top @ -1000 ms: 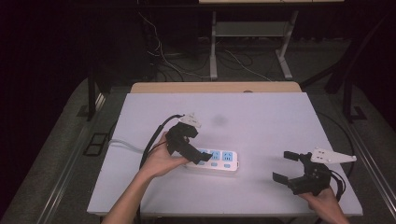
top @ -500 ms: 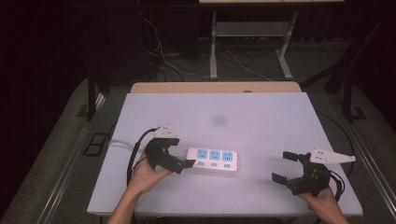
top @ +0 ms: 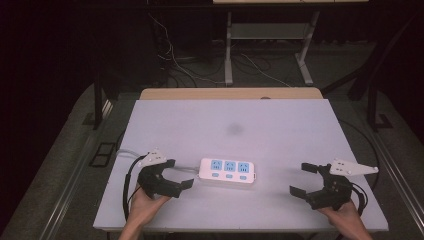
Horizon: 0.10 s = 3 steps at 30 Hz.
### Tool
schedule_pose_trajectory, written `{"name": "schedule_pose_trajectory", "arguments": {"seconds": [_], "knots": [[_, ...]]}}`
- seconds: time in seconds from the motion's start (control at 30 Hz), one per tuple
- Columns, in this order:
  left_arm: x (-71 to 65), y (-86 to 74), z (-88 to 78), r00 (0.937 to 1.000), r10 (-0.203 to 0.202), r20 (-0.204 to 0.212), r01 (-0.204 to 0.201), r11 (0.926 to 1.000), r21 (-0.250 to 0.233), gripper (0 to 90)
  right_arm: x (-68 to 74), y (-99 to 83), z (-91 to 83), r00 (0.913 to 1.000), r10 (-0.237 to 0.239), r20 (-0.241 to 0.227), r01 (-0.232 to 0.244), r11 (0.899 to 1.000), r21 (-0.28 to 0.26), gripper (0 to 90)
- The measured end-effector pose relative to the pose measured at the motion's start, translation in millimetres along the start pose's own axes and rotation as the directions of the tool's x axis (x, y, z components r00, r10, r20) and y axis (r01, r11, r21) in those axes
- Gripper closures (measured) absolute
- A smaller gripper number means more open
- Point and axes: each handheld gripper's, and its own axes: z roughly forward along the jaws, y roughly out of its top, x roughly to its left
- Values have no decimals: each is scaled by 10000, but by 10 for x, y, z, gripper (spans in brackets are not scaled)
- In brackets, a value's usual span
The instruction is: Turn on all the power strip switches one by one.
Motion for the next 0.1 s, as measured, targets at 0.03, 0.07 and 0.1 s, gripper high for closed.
{"name": "schedule_pose_trajectory", "arguments": {"seconds": [0.03,0.07,0.1], "knots": [[9,-16,4,10000,-54,-8,54,10000,35,0,0,0,1,10000,-3,-4,3,10000,5,4],[17,-26,6,10000,-67,-20,67,9999,75,0,-1,-1,2,10000,-10,-3,10,10000,9,4],[23,-33,5,10000,-57,-57,57,10000,54,0,-5,-3,2,10000,6,-6,-6,10000,7,4]]}}
